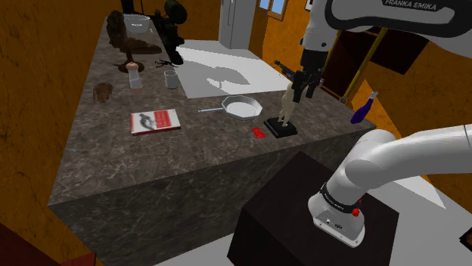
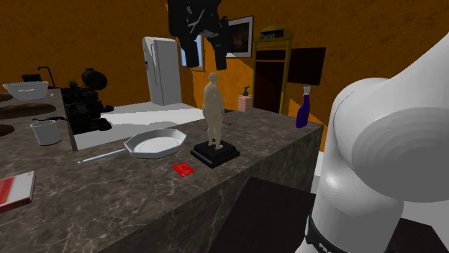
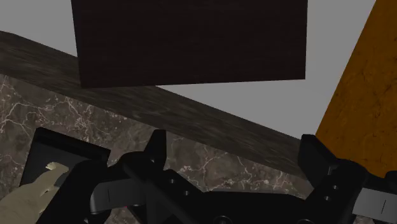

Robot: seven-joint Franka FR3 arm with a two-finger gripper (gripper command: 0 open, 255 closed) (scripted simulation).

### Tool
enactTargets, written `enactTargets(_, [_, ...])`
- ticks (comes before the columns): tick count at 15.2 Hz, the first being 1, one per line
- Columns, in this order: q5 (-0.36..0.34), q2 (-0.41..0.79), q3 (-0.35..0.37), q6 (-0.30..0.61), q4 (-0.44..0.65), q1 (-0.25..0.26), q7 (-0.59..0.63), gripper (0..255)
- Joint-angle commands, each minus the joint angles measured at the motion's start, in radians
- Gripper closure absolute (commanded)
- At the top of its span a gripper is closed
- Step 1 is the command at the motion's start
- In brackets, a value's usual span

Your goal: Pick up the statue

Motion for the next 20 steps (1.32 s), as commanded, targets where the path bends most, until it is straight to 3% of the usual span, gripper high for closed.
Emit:
enactTargets(1, [0.000, 0.000, 0.000, 0.000, 0.000, 0.000, 0.000, 0])
enactTargets(12, [-0.144, -0.013, -0.182, 0.452, -0.180, -0.126, -0.126, 0])
enactTargets(20, [-0.181, 0.092, -0.355, 0.814, -0.223, -0.176, -0.235, 0])
